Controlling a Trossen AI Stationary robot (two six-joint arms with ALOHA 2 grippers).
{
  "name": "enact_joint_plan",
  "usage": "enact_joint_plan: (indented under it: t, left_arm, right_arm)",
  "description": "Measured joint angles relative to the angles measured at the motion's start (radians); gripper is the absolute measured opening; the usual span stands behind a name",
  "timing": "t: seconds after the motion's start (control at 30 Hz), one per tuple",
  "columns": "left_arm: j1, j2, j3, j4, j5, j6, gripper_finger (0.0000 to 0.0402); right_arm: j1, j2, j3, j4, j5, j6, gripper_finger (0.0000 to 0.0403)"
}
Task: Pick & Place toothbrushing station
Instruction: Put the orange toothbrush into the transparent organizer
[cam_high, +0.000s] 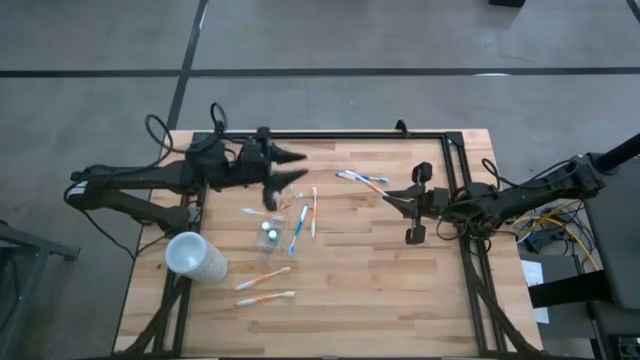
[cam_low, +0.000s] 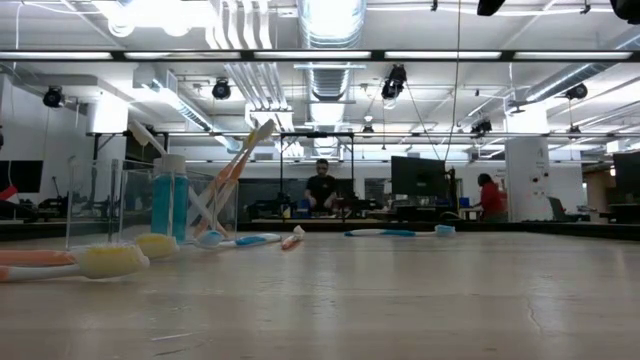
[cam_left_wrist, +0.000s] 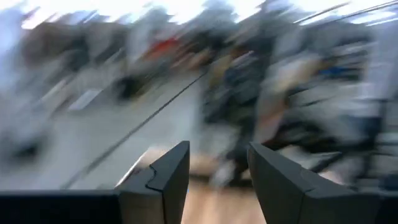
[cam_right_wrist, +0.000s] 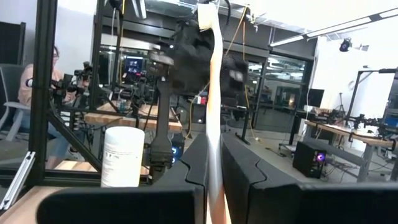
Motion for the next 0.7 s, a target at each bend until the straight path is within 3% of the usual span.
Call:
enact_joint_plan:
  t: [0.1, 0.4, 0.7]
  left_arm:
    - [-0.001, 0.021, -0.056, 0.249, 0.164, 0.095, 0.0168]
    - [0.013, 0.156, -0.185, 0.726, 0.148, 0.108, 0.0168]
    - [0.035, 0.283, -0.112, 0.686, 0.157, -0.045, 0.0168]
  right_arm:
    - [0.000, 0.000, 0.000, 0.013, -0.001, 0.000, 0.0018]
    - [0.001, 0.002, 0.001, 0.042, -0.005, 0.019, 0.0018]
    - [0.001, 0.038, 0.001, 0.043, -0.006, 0.042, 0.0018]
